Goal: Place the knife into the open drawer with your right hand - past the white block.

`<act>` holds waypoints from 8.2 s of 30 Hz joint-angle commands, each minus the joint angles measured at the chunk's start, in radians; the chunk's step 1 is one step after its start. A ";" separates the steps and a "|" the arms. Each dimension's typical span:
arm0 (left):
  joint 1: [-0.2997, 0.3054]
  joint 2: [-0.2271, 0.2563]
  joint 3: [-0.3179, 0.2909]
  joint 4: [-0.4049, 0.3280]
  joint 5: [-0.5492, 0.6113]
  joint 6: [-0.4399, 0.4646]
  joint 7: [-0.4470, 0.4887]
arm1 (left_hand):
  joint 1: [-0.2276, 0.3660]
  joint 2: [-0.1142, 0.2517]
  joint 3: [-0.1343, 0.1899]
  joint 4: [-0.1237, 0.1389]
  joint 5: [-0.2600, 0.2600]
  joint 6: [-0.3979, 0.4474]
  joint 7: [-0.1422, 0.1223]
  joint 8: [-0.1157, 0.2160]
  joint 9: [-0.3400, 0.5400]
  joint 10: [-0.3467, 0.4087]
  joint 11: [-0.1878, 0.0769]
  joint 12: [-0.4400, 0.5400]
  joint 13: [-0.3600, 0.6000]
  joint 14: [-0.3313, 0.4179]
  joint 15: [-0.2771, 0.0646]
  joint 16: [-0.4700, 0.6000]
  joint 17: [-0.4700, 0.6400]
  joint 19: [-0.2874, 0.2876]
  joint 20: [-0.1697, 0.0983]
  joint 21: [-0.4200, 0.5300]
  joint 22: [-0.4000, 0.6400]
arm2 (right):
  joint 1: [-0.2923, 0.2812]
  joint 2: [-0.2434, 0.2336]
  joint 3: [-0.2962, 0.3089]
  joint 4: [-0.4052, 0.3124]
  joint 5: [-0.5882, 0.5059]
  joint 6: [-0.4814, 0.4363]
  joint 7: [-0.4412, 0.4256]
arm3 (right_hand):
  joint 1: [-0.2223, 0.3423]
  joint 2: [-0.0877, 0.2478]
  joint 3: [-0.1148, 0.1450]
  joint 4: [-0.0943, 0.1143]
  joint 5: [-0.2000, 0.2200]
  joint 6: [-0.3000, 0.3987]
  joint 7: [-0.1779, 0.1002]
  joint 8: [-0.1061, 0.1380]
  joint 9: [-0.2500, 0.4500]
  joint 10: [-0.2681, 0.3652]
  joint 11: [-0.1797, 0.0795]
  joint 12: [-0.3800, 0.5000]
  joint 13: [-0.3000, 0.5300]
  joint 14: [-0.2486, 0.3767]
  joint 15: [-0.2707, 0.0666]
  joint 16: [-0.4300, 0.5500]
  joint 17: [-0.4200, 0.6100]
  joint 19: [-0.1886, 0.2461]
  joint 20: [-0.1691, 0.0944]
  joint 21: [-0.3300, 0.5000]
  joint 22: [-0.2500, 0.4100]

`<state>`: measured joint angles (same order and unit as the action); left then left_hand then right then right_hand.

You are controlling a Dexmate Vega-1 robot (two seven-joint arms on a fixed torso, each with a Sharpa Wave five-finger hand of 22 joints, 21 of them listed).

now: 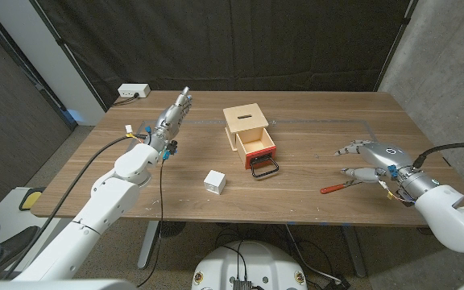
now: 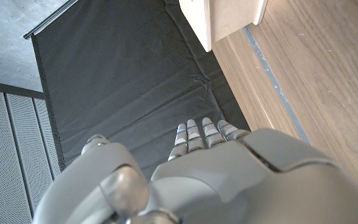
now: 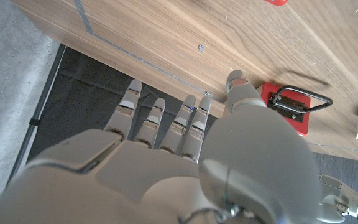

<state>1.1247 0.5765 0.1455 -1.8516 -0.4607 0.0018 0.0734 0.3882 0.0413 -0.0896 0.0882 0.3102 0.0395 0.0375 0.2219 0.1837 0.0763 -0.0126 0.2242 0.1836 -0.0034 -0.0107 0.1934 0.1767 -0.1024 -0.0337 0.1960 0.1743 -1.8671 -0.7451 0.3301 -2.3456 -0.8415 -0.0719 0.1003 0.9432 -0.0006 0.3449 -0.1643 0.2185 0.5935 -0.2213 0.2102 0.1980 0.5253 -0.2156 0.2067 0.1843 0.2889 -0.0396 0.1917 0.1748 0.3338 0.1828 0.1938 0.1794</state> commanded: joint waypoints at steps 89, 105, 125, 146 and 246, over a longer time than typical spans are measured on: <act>0.000 0.012 -0.009 -0.003 -0.013 0.009 -0.001 | 0.017 0.009 -0.025 0.005 -0.016 0.003 -0.006 -0.017 0.003 -0.006 0.001 -0.017 0.003 -0.010 0.000 -0.007 0.004 -0.035 -0.019 -0.001 0.007 | 0.073 -0.218 -0.199 0.220 0.036 -0.105 -0.071 | 0.069 0.016 -0.044 0.026 0.010 0.123 -0.003 0.019 0.007 0.132 0.000 0.024 0.006 0.134 -0.126 0.021 0.009 0.089 -0.117 0.033 0.009; 0.006 0.013 -0.015 -0.006 -0.016 0.015 0.003 | 0.018 0.011 -0.029 0.006 -0.018 -0.001 -0.008 -0.020 0.004 -0.017 0.001 -0.023 0.004 -0.014 -0.001 -0.008 0.004 -0.038 -0.016 0.000 0.008 | 0.108 -0.259 -0.256 0.253 0.057 -0.133 -0.101 | 0.090 0.036 -0.051 0.028 0.009 0.234 -0.004 0.039 0.010 0.277 0.001 0.063 0.010 0.259 -0.146 0.020 0.009 0.130 -0.147 0.037 0.010; 0.007 0.007 -0.021 -0.020 -0.006 0.008 0.017 | 0.019 0.013 -0.034 0.007 -0.021 -0.002 -0.011 -0.021 0.004 -0.016 -0.002 -0.022 0.004 -0.018 -0.003 -0.009 0.004 -0.050 -0.012 -0.003 0.008 | 0.172 -0.317 -0.340 0.359 0.085 -0.136 -0.209 | 0.121 0.044 -0.067 0.028 0.006 0.460 -0.002 0.110 0.028 0.536 0.002 0.115 0.012 0.416 -0.157 0.012 0.009 0.150 -0.165 0.029 0.011; 0.003 -0.017 -0.007 -0.001 -0.005 -0.008 0.021 | 0.019 0.014 -0.040 0.008 -0.023 -0.004 -0.011 -0.023 0.004 -0.024 -0.002 -0.025 0.004 -0.024 -0.002 -0.009 0.004 -0.070 -0.011 -0.006 0.009 | 0.141 -0.363 -0.310 0.312 0.143 -0.166 -0.260 | 0.148 0.065 -0.068 0.031 0.004 0.503 0.002 0.133 0.041 0.658 0.008 0.149 0.026 0.494 -0.176 0.014 0.011 0.141 -0.194 0.022 0.012; -0.001 0.021 -0.066 0.078 -0.064 -0.105 -0.095 | 0.021 0.023 -0.063 0.012 -0.030 0.001 -0.012 -0.023 0.004 -0.024 -0.001 -0.023 0.004 -0.033 0.001 -0.008 0.004 -0.093 -0.013 0.000 0.009 | 0.814 -0.164 -0.788 0.312 -0.408 -0.013 -0.281 | 0.162 0.062 -0.070 0.027 -0.016 0.521 0.005 0.144 0.041 0.701 0.008 0.174 0.059 0.576 -0.172 0.005 0.006 0.154 -0.146 0.023 0.009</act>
<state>1.1387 0.5884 0.0878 -1.8021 -0.5130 -0.0881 0.0047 0.4067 0.0599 -0.1488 0.1008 0.2786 0.0393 0.0268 0.2025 0.1837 0.0581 -0.0124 0.2010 0.1836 -0.0325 -0.0107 0.1843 0.1789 -0.1631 -0.0337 0.1922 0.1789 -1.1784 -0.9711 -0.3492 -2.1008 -1.1806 -0.0893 -0.1990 1.0986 0.0650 0.2716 -0.1356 0.2009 1.0381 -0.1764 0.3389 0.2005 1.2170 -0.2076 0.3741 0.2414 0.8541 -0.1087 0.1959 0.1817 0.4887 0.0287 0.2170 0.1861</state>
